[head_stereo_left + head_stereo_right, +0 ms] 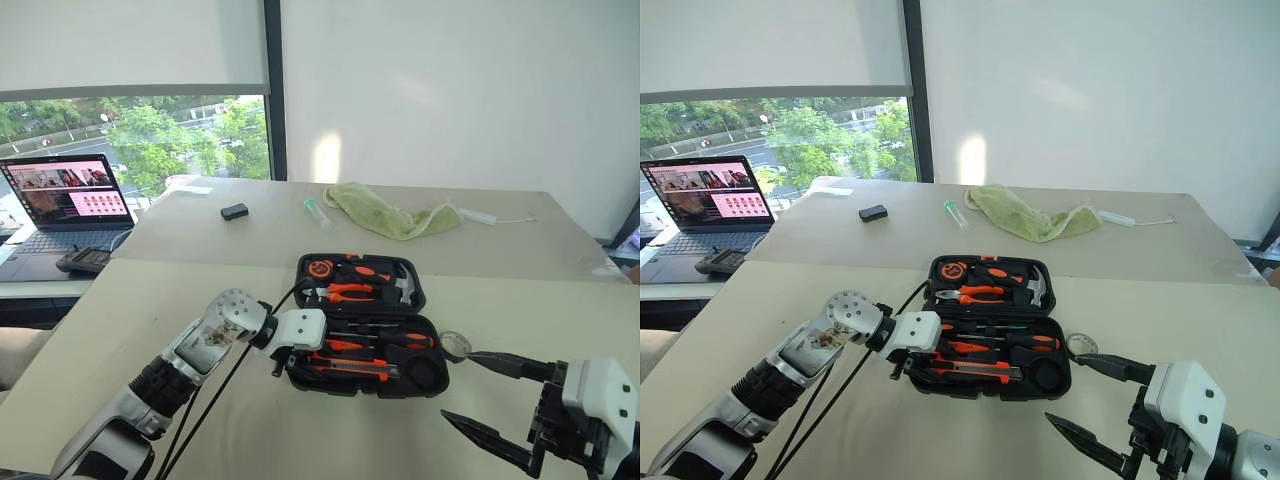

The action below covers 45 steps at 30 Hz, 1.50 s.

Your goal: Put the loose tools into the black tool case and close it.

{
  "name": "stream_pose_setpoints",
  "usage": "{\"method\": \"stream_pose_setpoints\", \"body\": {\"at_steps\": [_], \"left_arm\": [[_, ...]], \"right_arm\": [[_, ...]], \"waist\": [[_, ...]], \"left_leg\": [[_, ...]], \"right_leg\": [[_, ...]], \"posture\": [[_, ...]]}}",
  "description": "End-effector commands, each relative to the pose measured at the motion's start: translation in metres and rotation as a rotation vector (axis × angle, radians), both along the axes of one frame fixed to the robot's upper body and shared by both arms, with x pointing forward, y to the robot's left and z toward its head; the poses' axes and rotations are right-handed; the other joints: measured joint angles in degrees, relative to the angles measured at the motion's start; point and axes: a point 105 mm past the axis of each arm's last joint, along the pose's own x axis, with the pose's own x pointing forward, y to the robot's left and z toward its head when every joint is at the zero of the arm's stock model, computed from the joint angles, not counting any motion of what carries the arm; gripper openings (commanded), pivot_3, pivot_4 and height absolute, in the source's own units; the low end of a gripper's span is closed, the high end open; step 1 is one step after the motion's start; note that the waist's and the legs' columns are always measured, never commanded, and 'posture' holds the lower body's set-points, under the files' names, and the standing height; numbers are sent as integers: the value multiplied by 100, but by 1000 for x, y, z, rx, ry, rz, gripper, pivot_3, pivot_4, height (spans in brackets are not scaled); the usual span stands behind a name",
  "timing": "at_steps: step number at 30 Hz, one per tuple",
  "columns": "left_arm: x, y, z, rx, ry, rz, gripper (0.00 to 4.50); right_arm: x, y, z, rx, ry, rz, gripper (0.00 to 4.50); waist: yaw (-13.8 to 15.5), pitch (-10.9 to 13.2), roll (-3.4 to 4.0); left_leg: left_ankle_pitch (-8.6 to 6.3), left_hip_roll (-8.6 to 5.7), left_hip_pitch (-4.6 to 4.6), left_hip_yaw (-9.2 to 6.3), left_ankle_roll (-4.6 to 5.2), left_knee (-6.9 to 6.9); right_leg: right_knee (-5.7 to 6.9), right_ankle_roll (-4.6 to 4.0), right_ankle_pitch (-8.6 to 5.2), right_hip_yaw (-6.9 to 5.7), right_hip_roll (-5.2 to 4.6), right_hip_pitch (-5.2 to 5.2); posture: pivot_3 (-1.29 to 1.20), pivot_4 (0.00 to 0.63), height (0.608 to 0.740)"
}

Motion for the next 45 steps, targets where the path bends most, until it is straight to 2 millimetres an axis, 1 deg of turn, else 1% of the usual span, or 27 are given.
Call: {"method": "stream_pose_setpoints", "body": {"at_steps": [1, 2, 3, 4, 6, 8, 10, 11, 12, 13, 14, 15, 17, 18, 20, 22, 25, 29, 33, 35, 36, 38, 39, 41, 42, 43, 45], "left_arm": [[0, 1, 1, -19, 40, 34, 2988], [2, 1, 5, -34, 55, 53, 3310], [3, 4, 11, -72, 58, 72, 3767], [3, 7, 18, -114, 75, 87, 4030], [-2, 13, 33, -204, 117, 82, 4030], [-4, 13, 48, -300, 235, 119, 4030], [-1, 9, 52, -366, 313, 164, 3417], [2, 7, 49, -370, 324, 183, 3282], [4, 5, 46, -372, 312, 189, 2996], [6, 0, 41, -394, 327, 215, 2548], [7, -4, 38, -412, 336, 232, 2274], [8, -5, 30, -404, 324, 244, 1790], [6, -7, 18, -383, 312, 246, 1161], [6, -5, 5, -350, 299, 260, 656], [7, -1, -18, -293, 283, 293, 11], [7, 1, -30, -263, 271, 305, 11], [0, 4, -47, -198, 252, 271, 11], [-8, 2, -68, -133, 174, 210, 11], [-8, 1, -79, -70, 53, 163, 11], [-7, -1, -80, -75, 24, 158, 11], [-7, -3, -79, -89, 19, 160, 11], [-2, -7, -62, -183, 19, 181, 11], [0, -11, -49, -255, 38, 199, 11], [4, -14, -7, -455, 122, 265, 11], [3, -13, 17, -568, 116, 244, 11], [-4, -6, 27, -559, 164, 200, 11], [-11, 4, 50, -593, 236, 182, 514]], "right_arm": [[0, -1, 6, -24, -40, 1, 4500], [0, -1, 6, -25, -40, 1, 4500], [-1, -1, 7, -25, -40, -1, 4500], [-1, -1, 7, -25, -40, -3, 4500], [-2, -2, 6, -28, -38, -8, 4500], [-2, -3, 6, -29, -36, -11, 4500], [-2, -3, 5, -29, -36, -12, 4500], [-1, -3, 5, -29, -37, -12, 4500], [-1, -3, 5, -29, -38, -12, 4500], [0, -2, 6, -29, -40, -13, 4500], [0, -2, 6, -29, -41, -13, 4500], [0, -2, 6, -30, -42, -15, 4500], [0, -4, 7, -34, -43, -20, 4500], [-1, -4, 8, -39, -41, -24, 4500], [-2, -6, 7, -49, -37, -34, 4500], [-2, -6, 7, -54, -34, -38, 4500], [-4, -5, 7, -60, -23, -41, 4500], [-3, -5, 5, -71, 15, -57, 4500], [-1, -4, 4, -80, 43, -43, 4500], [1, -5, 4, -82, 56, -35, 4500], [3, -6, 4, -83, 60, -36, 4500], [8, -8, 3, -89, 70, -44, 4500], [11, -10, 3, -93, 71, -57, 4500], [22, -17, 3, -135, 42, -99, 4500], [30, -23, -3, -167, 84, -137, 4500], [36, -28, -8, -186, 126, -168, 4500], [47, -36, -12, -203, 164, -204, 4500]], "waist": [[-3, 0, 0], [-6, 0, 0], [-8, 0, 0], [-13, 0, 0], [-33, 0, 0], [-30, 0, -1], [-16, 0, 0], [-2, 0, 0], [10, 0, 0], [15, 0, 0], [19, 0, -1], [15, 1, -1], [-4, 1, -1], [-21, 1, -1], [-36, 0, 0], [-19, -2, -2], [-5, -8, 4], [-8, -49, 3], [-5, -92, 43], [4, -99, 50], [7, -97, 49], [6, -98, 50], [1, -100, 53], [-4, -99, 56], [-45, -89, 71], [-74, -72, 70], [-114, -38, 14]], "left_leg": [[0, 0, 0, 0, 0, 0], [0, 1, -1, 0, 0, 0], [0, 1, 0, 0, 0, -1], [0, 1, -2, 0, 0, -2], [0, 2, -4, 0, 0, -4], [0, 5, -7, -1, 0, -4], [0, 5, -9, -4, 0, 1], [-1, 3, -8, -5, 1, 2], [-1, 2, -8, -6, 2, 5], [-2, -1, -9, -8, 4, 10], [-3, -3, -8, -9, 6, 14], [-4, -4, -10, -9, 7, 18], [-5, -4, -13, -8, 9, 22], [-5, -4, -14, -8, 9, 20], [-3, -3, -9, -7, 5, 15], [-2, -3, -3, -7, 4, 2], [-2, -3, 10, -8, 4, 1], [-2, 0, 19, -8, 4, -5], [-3, 0, 30, -6, 4, -12], [-4, 0, 42, -7, 7, -13], [-4, 0, 58, -7, 7, -13], [-7, 2, 96, -8, 11, -20], [-9, 3, 105, -9, 13, -20], [-9, 1, 101, -8, 16, -20], [-9, 1, 96, -8, 16, -20], [-8, 3, 91, -6, 16, -19], [3, 7, 52, -8, 5, -19]], "right_leg": [[0, 0, 0, 0, 0, 0], [0, 0, 0, 0, 1, -2], [0, 0, 0, 0, 1, -1], [0, 2, -1, -1, 1, -3], [1, 4, -3, 0, 2, -8], [3, 5, -4, -1, 2, -11], [2, 6, -4, -7, -1, -9], [2, 6, -5, -7, -3, -6], [1, 7, -4, -9, -5, -3], [1, 9, -4, -9, -5, 0], [1, 10, -4, -9, -6, 3], [1, 12, -3, -8, -5, 5], [1, 13, -2, -5, -3, 3], [1, 13, -2, -4, -2, 1], [3, 11, -2, 3, 3, -2], [2, 9, -2, 3, 1, 0], [1, 6, -3, 3, -9, 11], [-2, 3, -3, 6, -12, 15], [-6, -13, -13, 11, -23, 22], [-9, -30, -24, 11, -28, 39], [-10, -31, -25, 10, -29, 57], [-16, -34, -35, 3, -39, 98], [-16, -6, -54, -3, -60, 99], [-15, 17, -67, -7, -81, 99], [-11, 18, -66, -9, -81, 96], [-3, 18, -66, -7, -80, 86], [7, 1, -40, -9, -79, 44]], "posture": [[0, 150, 740], [0, 150, 740], [0, 150, 740], [0, 150, 740], [0, 150, 740], [0, 150, 740], [0, 150, 740], [0, 150, 740], [0, 150, 740], [0, 150, 740], [0, 150, 740], [0, 150, 740], [0, 150, 740], [0, 150, 740], [0, 150, 740], [0, 150, 740], [0, 150, 740], [0, 150, 740], [0, 150, 740], [0, 150, 740], [0, 150, 740], [0, 150, 740], [0, 150, 740], [0, 150, 740], [0, 150, 740], [0, 150, 740], [0, 150, 740]]}}
